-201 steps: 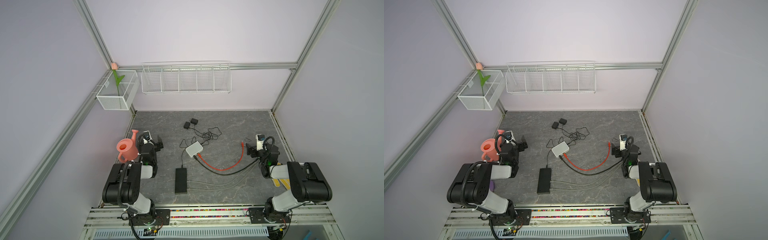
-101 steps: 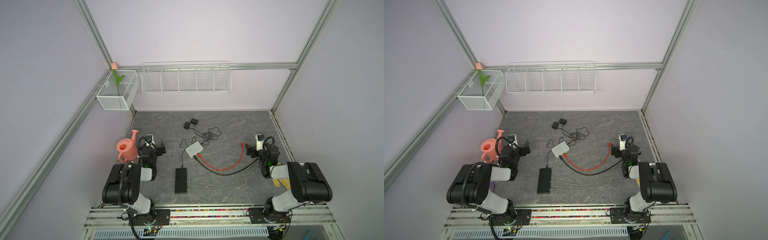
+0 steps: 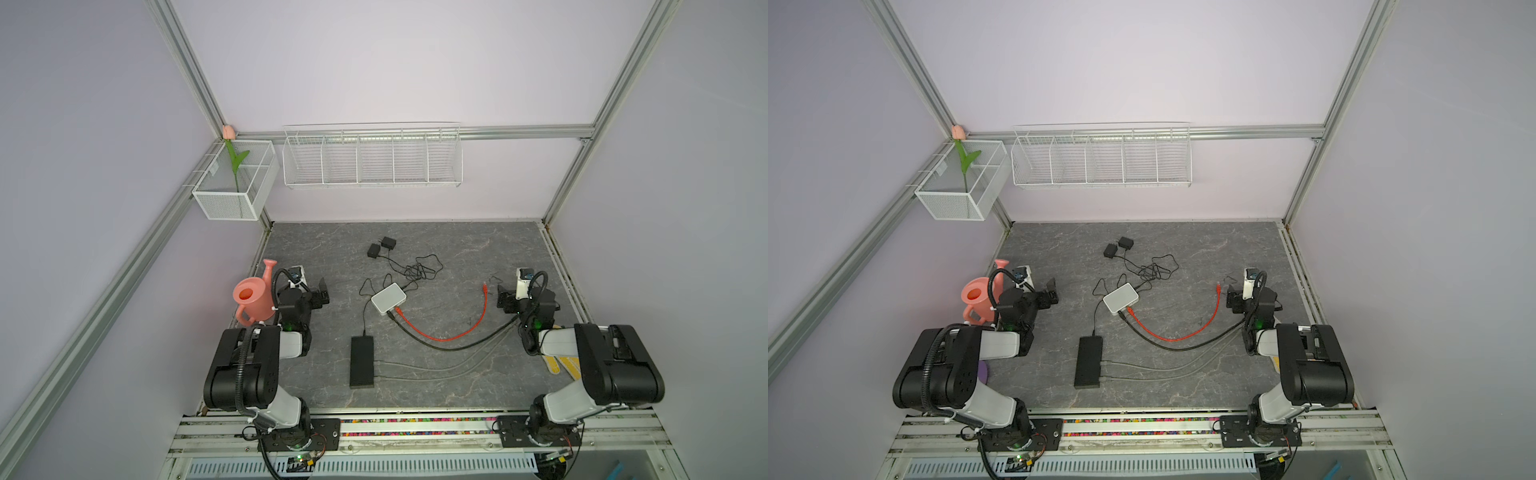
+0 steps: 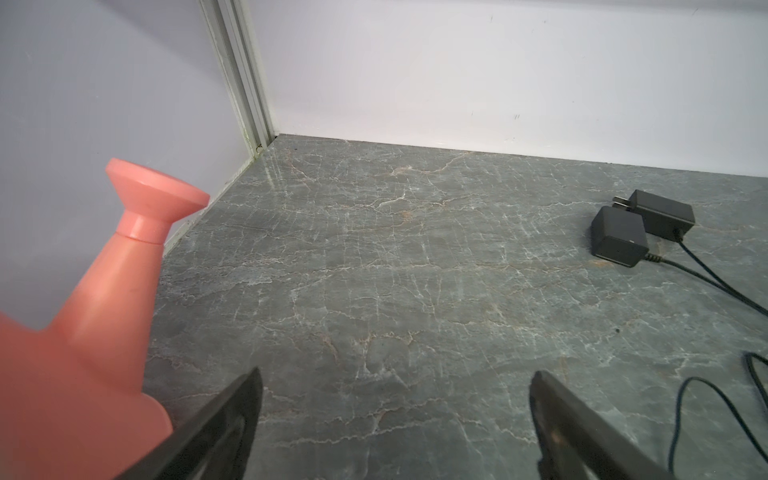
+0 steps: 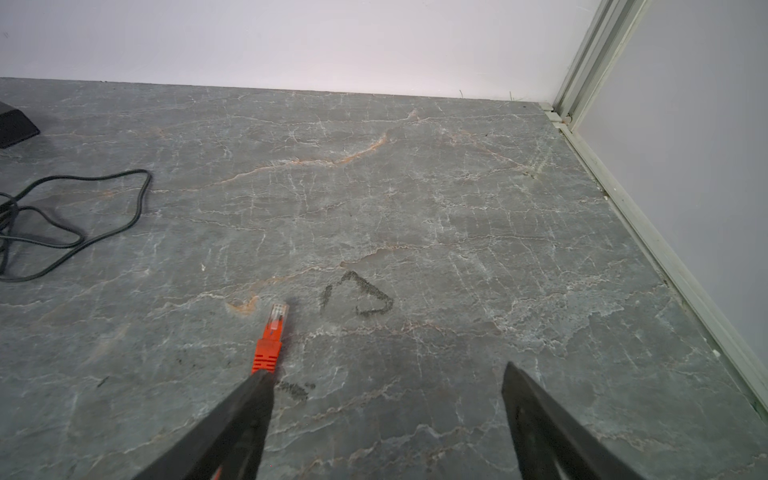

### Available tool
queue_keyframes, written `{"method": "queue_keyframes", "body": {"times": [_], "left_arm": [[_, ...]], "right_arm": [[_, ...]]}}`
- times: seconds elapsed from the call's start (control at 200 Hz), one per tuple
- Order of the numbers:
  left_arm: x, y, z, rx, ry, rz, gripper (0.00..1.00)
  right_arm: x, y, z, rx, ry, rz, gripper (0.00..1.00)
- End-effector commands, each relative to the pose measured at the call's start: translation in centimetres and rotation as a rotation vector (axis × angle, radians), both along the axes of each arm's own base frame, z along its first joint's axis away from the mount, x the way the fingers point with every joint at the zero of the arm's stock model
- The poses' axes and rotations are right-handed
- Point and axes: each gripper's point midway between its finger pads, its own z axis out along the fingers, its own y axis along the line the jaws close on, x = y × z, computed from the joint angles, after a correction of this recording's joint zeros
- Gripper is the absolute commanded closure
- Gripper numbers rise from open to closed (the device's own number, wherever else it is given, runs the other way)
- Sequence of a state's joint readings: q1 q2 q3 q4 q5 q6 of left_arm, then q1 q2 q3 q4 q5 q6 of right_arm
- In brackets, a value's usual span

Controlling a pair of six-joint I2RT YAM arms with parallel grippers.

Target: Insert the plug into the switch port

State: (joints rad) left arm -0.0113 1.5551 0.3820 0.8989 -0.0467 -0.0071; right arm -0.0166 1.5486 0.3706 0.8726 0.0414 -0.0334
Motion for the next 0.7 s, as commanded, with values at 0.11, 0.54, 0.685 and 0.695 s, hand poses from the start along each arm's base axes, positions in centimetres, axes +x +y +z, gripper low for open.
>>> {"method": "queue_keyframes", "body": {"times": [0.11, 0.54, 0.685, 0.695], "left_arm": [[0.0, -0.5, 0.7, 0.008, -0.025, -0.031, 0.01], [0.3, 0.7, 0.7, -0.002, -0.015, 0.039, 0.01], [0.3, 0.6, 0.6, -0.002, -0.013, 0.039, 0.01], [0.3, 0.7, 0.6, -0.002, -0.013, 0.039, 0.01]], "right_arm": [[0.4, -0.2, 1.1, -0.006, -0.027, -0.018, 0.11], [0.5, -0.2, 1.1, -0.006, -0.028, -0.02, 0.11], [0.5, -0.1, 1.1, -0.008, -0.028, -0.018, 0.11], [0.5, -0.1, 1.1, -0.008, -0.028, -0.018, 0.11]]}}
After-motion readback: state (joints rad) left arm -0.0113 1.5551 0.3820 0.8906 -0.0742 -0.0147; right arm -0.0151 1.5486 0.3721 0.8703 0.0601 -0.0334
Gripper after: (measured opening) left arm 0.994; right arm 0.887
